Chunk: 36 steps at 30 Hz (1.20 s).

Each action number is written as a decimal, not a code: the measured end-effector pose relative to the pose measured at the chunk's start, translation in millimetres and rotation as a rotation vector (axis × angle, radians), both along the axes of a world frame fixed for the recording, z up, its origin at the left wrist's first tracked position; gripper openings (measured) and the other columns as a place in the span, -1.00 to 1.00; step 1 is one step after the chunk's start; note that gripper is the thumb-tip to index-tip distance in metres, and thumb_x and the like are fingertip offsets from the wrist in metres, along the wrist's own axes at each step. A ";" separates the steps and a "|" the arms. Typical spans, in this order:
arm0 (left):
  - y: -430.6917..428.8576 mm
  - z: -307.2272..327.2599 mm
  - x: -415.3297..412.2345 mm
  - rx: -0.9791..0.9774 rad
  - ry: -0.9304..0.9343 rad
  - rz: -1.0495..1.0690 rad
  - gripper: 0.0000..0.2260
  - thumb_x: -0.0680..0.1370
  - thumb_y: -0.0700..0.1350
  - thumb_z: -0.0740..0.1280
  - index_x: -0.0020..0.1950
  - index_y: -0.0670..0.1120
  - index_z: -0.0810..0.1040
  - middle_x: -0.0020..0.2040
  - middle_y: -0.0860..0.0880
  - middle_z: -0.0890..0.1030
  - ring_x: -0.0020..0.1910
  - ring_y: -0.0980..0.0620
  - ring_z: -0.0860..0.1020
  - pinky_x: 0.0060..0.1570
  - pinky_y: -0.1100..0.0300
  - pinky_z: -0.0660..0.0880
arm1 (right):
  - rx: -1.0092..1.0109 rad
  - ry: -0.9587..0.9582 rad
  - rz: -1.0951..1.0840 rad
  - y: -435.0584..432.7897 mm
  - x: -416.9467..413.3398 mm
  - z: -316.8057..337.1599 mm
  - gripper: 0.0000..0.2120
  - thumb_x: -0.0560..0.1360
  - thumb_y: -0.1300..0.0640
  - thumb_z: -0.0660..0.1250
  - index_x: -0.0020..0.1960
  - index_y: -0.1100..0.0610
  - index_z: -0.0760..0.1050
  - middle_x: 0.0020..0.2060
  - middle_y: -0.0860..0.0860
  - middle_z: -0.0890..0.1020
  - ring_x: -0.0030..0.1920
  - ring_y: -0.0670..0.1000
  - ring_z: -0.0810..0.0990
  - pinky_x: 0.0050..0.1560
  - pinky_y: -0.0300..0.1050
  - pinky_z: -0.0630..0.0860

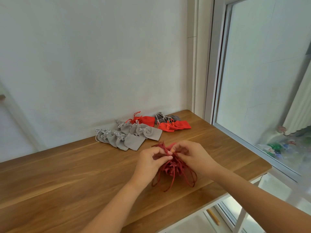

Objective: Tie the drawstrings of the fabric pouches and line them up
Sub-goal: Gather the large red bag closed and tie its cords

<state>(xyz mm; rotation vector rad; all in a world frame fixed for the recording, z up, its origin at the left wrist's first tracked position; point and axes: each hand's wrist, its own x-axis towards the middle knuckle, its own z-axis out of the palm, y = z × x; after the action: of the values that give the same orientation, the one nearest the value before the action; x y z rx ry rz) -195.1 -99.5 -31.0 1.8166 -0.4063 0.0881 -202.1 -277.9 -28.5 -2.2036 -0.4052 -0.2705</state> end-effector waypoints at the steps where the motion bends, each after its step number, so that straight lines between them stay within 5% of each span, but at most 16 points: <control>1: 1.2 0.1 -0.6 -0.018 0.022 -0.018 -0.85 0.41 -0.27 0.49 -0.20 -0.01 0.68 -0.17 0.11 0.70 -0.13 0.16 0.66 -0.08 0.30 0.54 | -0.042 -0.038 -0.004 -1.5 0.5 0.6 -0.75 0.48 0.31 0.37 -0.07 -0.04 0.61 -0.12 -0.10 0.62 -0.16 -0.19 0.53 -0.11 -0.37 0.43; 6: 4.9 -2.5 -4.0 -0.094 0.096 -0.043 -0.96 0.44 -0.31 0.45 -0.17 -0.19 0.65 -0.15 0.09 0.70 -0.11 0.25 0.63 -0.11 0.43 0.47 | -0.239 -0.189 -0.029 -4.4 1.1 -1.7 -0.79 0.54 0.20 0.34 0.12 0.04 0.66 -0.15 -0.08 0.48 -0.15 -0.18 0.45 -0.12 -0.47 0.30; 11: 10.3 -6.6 -5.0 -0.192 0.182 -0.088 -0.91 0.45 -0.30 0.43 -0.22 -0.14 0.62 -0.02 0.04 0.70 0.00 0.14 0.63 -0.03 0.35 0.50 | -0.558 -0.189 -0.166 -12.6 2.9 -9.8 -0.69 0.60 0.20 0.22 0.32 0.09 0.52 0.06 0.09 0.48 -0.02 0.12 0.56 -0.07 -0.09 0.48; 18: 12.3 -11.3 -12.8 -0.299 0.276 -0.147 -0.83 0.35 -0.17 0.43 -0.10 -0.17 0.66 -0.06 -0.07 0.71 0.03 0.07 0.64 -0.01 0.37 0.48 | -0.725 -0.188 -0.168 -35.5 9.6 -15.5 -0.82 0.45 0.32 0.37 0.02 0.17 0.61 -0.14 0.05 0.46 -0.28 0.03 0.44 -0.34 -0.08 0.42; 25: 22.5 -16.3 -17.8 -0.235 0.314 -0.182 -0.93 0.34 -0.14 0.45 -0.20 -0.03 0.71 -0.07 -0.05 0.71 0.00 0.09 0.64 0.04 0.30 0.48 | -0.661 -0.246 -0.108 -42.6 4.0 -23.1 -0.72 0.31 0.22 0.19 -0.13 0.17 0.66 -0.23 0.05 0.56 -0.38 0.10 0.56 -0.55 -0.08 0.44; 27: 26.5 -17.6 -18.7 -0.235 0.321 -0.161 -0.92 0.35 -0.14 0.45 -0.19 -0.04 0.69 -0.06 -0.06 0.71 0.00 0.09 0.64 0.04 0.30 0.47 | -0.638 -0.225 -0.101 -38.5 3.5 -21.8 -0.61 0.37 0.13 0.10 -0.05 0.14 0.67 -0.11 0.06 0.59 -0.29 0.12 0.59 -0.46 -0.03 0.50; 32: 36.8 -15.4 -13.6 -0.245 0.299 -0.075 -0.81 0.38 -0.12 0.42 -0.06 -0.18 0.64 -0.05 -0.07 0.70 -0.05 0.08 0.62 0.02 0.23 0.48 | -0.608 -0.167 -0.091 -30.1 6.7 0.0 -0.76 0.53 0.25 0.28 0.12 0.10 0.64 -0.01 0.04 0.56 0.01 0.05 0.52 0.01 -0.07 0.47; 36: 38.0 -15.0 -9.7 -0.271 0.302 -0.002 -0.92 0.44 -0.21 0.43 -0.09 -0.18 0.63 -0.04 -0.09 0.70 -0.04 0.00 0.64 0.03 0.16 0.53 | -0.588 -0.259 0.124 -12.9 6.2 14.0 -0.69 0.51 0.26 0.28 0.19 0.01 0.59 -0.01 -0.06 0.57 0.00 -0.03 0.40 0.06 -0.11 0.35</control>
<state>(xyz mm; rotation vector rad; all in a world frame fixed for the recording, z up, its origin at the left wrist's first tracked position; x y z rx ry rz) -204.8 -61.4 -46.0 1.5319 -0.1719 -0.1263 -195.9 -290.8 -14.5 -2.7080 -0.8482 -0.4109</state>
